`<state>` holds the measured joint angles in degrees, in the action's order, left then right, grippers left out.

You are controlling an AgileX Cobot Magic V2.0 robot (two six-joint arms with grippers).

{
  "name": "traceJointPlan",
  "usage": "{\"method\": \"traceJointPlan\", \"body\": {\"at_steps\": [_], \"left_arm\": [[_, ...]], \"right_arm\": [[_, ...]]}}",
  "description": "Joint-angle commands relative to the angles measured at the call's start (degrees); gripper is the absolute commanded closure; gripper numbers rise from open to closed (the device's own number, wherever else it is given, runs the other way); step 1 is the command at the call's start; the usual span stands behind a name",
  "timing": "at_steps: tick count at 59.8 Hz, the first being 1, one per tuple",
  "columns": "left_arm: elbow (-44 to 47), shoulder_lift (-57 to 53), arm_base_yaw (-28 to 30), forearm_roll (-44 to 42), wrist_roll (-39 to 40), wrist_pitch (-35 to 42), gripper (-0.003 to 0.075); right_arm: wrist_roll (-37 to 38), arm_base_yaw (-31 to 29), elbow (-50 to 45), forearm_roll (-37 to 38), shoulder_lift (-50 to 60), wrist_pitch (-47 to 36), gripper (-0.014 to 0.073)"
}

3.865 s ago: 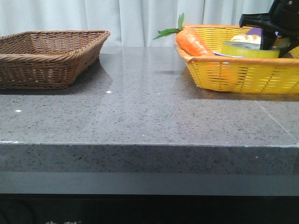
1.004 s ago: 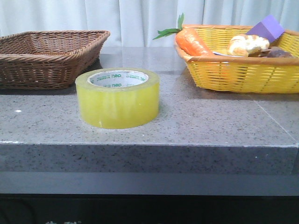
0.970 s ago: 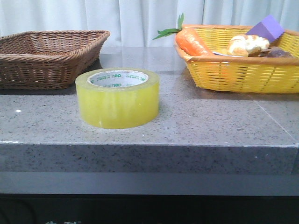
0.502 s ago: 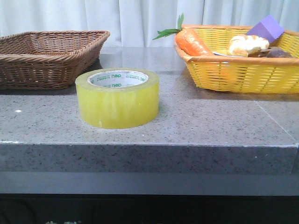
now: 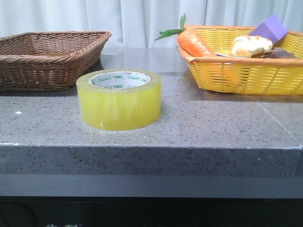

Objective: Transfer tape with both arms
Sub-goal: 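Release the tape with the right gripper and grasp it with the left, then carry the tape roll with the left gripper into the brown basket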

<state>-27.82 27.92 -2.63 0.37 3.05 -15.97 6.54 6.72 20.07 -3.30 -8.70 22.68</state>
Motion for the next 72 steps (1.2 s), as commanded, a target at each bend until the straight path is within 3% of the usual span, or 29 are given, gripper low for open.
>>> {"method": "traceJointPlan", "body": {"at_steps": [1, 16, 32, 53, 72], "left_arm": [[-2.2, 0.7, -1.1, 0.7, -1.9, 3.9, 0.0134], [-8.8, 11.3, -13.8, 0.7, -7.2, -7.4, 0.0134], [-17.5, 28.4, -29.6, 4.9, -5.8, -9.3, 0.0134], [-31.5, 48.5, -32.0, 10.2, -4.0, -16.7, 0.0134], [-37.5, 59.9, -32.0, 10.2, -4.0, -16.6, 0.0134]], "right_arm": [[-0.2, -0.3, 1.3, 1.0, -0.3, -5.6, 0.0636], [-0.2, -0.3, 1.3, 1.0, -0.3, -5.8, 0.0636], [-0.2, -0.3, 1.3, 1.0, -0.3, -6.0, 0.0636], [-0.2, -0.3, 1.3, 1.0, -0.3, -6.0, 0.0636], [-0.2, -0.3, 1.3, 1.0, -0.3, -5.9, 0.0636]]}}
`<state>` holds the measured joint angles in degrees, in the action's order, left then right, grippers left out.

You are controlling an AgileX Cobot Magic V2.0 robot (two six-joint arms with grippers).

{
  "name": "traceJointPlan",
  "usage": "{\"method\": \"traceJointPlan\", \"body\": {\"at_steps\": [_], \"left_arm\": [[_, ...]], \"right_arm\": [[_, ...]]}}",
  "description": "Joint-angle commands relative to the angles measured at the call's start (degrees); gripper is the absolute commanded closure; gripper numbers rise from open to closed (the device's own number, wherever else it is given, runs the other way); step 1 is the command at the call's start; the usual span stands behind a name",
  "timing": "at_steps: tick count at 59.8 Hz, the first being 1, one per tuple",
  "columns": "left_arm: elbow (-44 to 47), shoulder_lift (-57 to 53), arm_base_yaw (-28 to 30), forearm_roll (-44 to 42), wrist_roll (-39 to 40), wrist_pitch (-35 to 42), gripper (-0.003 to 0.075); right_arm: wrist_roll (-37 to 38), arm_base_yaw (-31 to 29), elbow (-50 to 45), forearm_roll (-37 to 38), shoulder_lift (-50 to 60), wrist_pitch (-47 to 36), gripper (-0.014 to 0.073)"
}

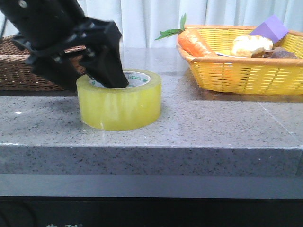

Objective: Transfer tape with both arms
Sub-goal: 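Carry the tape roll with the left gripper into the brown basket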

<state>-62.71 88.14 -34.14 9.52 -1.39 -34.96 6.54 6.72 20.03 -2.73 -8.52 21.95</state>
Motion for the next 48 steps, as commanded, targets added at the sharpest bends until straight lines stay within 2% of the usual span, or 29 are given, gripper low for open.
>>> {"method": "traceJointPlan", "body": {"at_steps": [1, 5, 8, 20, 24, 33, 48], "left_arm": [[-2.8, -0.1, -0.5, 1.0, 0.5, 2.3, 0.0134], [-3.2, 0.4, -0.5, 1.0, 0.5, 1.6, 0.0158], [-3.2, 0.4, -0.5, 1.0, 0.5, 1.6, 0.0204], [-3.3, 0.4, -0.5, 0.8, 0.5, 1.3, 0.0569], [-3.7, 0.4, -0.5, 0.5, 0.5, 1.3, 0.0645], [-7.2, -1.1, -0.5, 0.4, 0.3, -0.2, 0.0656], [-18.2, -5.5, 1.8, -6.8, 0.3, -1.6, 0.0657]], "right_arm": [[-0.2, -0.3, 1.4, 0.5, -0.5, -5.2, 0.0636], [-0.2, -0.3, 1.4, 0.5, -0.5, -5.2, 0.0636], [-0.2, -0.3, 1.4, 0.5, -0.5, -5.2, 0.0636], [-0.2, -0.3, 1.4, 0.5, -0.5, -5.2, 0.0636], [-0.2, -0.3, 1.4, 0.5, -0.5, -5.2, 0.0636], [-0.2, -0.3, 1.4, 0.5, -0.5, -5.2, 0.0636], [-0.2, -0.3, 1.4, 0.5, -0.5, -5.2, 0.0636]]}}
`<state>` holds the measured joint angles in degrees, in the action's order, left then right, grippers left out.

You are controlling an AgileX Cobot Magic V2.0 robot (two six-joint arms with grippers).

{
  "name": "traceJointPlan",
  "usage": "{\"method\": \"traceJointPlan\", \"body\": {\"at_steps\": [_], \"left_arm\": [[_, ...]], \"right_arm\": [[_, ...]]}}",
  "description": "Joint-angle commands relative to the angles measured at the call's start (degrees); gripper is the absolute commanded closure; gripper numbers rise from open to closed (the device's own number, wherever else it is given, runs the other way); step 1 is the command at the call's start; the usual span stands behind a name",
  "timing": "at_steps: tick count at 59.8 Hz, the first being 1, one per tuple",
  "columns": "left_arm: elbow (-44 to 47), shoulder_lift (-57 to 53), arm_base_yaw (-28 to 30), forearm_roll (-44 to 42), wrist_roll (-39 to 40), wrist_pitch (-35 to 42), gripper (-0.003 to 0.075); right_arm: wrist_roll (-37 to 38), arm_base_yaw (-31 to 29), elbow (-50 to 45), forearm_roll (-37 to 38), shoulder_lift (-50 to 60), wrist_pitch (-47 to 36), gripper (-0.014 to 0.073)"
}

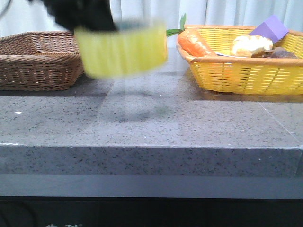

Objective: Transfer tape with both arms
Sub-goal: 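Carry the tape roll with the left gripper into the brown basket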

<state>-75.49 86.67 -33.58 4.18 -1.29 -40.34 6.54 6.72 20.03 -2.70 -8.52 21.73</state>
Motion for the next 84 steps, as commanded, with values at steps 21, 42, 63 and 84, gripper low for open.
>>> {"method": "traceJointPlan", "body": {"at_steps": [21, 42, 63, 84], "left_arm": [[-10.2, -2.1, 20.7, -7.1, 0.2, 13.8, 0.0657], [-10.2, 10.4, 28.1, -4.6, 0.3, 14.4, 0.0648], [-10.1, 10.2, 28.1, -1.2, 0.3, 13.1, 0.03], [-5.8, -3.7, 28.1, -1.3, 0.3, 16.5, 0.0472]], "right_arm": [[-0.2, -0.3, 1.4, 0.4, -0.5, -5.0, 0.0636], [-0.2, -0.3, 1.4, 0.4, -0.5, -4.8, 0.0636], [-0.2, -0.3, 1.4, 0.4, -0.5, -4.6, 0.0636], [-0.2, -0.3, 1.4, 0.4, -0.5, -4.3, 0.0636]]}}
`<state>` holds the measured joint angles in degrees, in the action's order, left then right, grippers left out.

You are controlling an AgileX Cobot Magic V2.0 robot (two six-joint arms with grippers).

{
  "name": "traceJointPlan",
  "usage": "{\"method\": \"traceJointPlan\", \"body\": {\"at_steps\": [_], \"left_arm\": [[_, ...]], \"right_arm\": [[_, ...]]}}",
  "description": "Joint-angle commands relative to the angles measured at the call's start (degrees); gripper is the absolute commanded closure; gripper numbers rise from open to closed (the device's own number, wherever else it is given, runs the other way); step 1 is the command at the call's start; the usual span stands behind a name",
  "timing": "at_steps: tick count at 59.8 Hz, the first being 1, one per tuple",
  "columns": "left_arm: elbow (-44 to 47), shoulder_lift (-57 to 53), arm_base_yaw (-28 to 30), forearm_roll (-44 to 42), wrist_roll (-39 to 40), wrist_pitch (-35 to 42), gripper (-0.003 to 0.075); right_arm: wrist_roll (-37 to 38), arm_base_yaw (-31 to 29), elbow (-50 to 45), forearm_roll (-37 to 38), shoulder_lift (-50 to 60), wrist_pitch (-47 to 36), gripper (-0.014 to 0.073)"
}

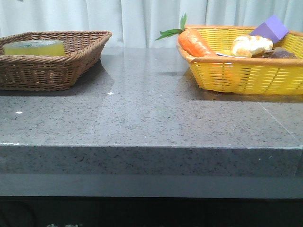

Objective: Transfer tape with both arms

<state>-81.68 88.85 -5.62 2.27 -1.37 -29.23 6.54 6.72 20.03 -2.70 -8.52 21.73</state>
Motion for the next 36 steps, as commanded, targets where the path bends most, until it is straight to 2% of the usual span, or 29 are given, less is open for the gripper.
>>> {"method": "traceJointPlan", "body": {"at_steps": [1, 8, 13, 36], "left_arm": [[1.0, -6.8, 0.2, 0.6, 0.4, 5.8, 0.0489], [7.2, -13.8, 0.2, 0.6, 0.4, 8.9, 0.0637], [12.1, -18.9, 0.2, 0.6, 0.4, 10.4, 0.0703], [38.9, -45.2, 0.2, 0.7, 0.4, 17.8, 0.074]], "right_arm": [[-0.2, -0.3, 1.4, 0.4, -0.5, -4.2, 0.0636], [-0.2, -0.3, 1.4, 0.4, -0.5, -3.0, 0.0636], [-0.2, -0.3, 1.4, 0.4, -0.5, -3.0, 0.0636], [-0.2, -0.3, 1.4, 0.4, -0.5, -3.0, 0.0636]]}}
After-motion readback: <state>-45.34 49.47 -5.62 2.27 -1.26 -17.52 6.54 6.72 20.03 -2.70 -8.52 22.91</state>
